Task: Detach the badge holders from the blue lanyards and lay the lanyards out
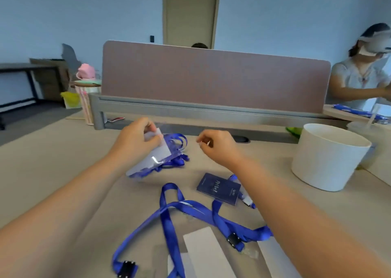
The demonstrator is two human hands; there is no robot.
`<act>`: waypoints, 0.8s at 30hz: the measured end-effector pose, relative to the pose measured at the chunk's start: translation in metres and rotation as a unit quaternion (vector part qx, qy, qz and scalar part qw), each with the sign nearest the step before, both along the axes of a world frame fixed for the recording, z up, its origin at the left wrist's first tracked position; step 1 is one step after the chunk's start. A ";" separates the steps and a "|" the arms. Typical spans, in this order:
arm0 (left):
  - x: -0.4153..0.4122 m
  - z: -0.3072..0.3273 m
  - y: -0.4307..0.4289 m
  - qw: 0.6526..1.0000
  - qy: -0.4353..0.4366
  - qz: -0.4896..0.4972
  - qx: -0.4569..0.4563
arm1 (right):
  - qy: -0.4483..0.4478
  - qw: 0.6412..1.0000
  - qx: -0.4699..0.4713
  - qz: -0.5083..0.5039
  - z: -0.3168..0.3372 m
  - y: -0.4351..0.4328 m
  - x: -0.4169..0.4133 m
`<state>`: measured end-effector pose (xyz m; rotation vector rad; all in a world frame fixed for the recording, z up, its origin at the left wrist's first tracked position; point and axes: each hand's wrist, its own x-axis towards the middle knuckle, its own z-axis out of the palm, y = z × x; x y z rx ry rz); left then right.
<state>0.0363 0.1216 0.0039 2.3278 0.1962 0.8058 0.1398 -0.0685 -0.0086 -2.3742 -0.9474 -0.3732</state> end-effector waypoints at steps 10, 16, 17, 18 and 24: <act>-0.054 -0.045 0.085 0.993 0.026 0.111 -0.015 | 0.072 0.986 -0.075 0.127 -0.019 0.096 -0.016; -0.060 -0.054 0.083 0.995 0.039 0.097 0.000 | 0.078 0.959 -0.180 0.203 -0.030 0.117 -0.034; -0.060 -0.053 0.082 0.995 0.038 0.091 0.003 | 0.071 0.957 -0.185 0.211 -0.032 0.118 -0.035; -0.060 -0.053 0.081 0.996 0.037 0.087 0.005 | 0.071 0.956 -0.182 0.219 -0.034 0.119 -0.036; -0.064 -0.052 0.081 0.998 0.021 0.064 0.006 | 0.093 0.975 -0.046 0.195 -0.043 0.123 -0.035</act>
